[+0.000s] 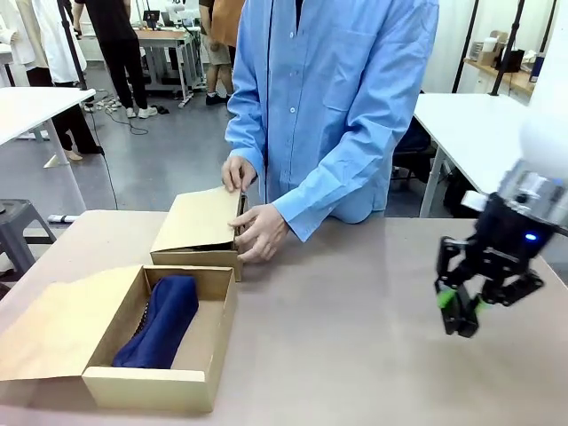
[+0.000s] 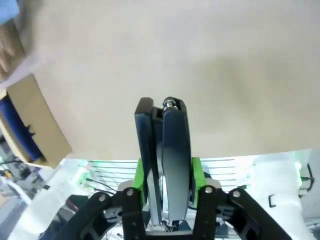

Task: Place items inside the box.
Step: Pick up a Pencil pouch or Stapler and place it inside the Mailer Box closest to the robot.

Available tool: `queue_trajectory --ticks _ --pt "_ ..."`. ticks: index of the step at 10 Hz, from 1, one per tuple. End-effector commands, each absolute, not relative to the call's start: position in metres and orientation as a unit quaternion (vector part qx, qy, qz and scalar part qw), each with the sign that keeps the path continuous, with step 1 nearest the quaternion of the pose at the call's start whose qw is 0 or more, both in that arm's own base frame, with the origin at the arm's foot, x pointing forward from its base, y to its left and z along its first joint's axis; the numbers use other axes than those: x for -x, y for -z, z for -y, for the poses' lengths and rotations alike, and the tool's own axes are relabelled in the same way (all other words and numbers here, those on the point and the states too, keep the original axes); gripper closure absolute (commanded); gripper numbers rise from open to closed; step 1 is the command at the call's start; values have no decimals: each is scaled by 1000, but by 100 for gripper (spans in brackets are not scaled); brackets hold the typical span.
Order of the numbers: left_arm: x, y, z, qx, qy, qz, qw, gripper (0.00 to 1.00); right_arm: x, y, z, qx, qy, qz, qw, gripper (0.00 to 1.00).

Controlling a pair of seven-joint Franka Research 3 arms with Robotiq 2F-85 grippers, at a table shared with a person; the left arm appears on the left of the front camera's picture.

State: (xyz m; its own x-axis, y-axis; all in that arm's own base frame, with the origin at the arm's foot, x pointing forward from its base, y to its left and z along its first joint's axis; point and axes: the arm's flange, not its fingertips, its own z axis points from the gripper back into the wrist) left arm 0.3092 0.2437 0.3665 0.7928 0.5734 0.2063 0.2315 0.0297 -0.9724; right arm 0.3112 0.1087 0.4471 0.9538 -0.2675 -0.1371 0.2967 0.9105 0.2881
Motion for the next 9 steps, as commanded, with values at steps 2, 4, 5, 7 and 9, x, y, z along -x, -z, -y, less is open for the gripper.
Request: queue_trajectory --ticks 2,4,5,7,9 --pt "-309 -368 -243 687 -124 297 651 0 -296 -433 -106 -158 131 -14 979 59" --pt "-309 -368 -243 687 -124 297 651 0 -312 -430 -124 -141 101 -29 984 59" --pt "-309 -368 -243 687 -124 297 651 0 -319 -432 -136 -139 87 -29 986 59" --pt "-309 -368 -243 687 -124 297 651 0 -325 -443 -171 -117 79 -19 990 59" --pt "-309 -368 -243 687 -124 297 651 0 -325 -462 -215 -137 60 -7 989 59"
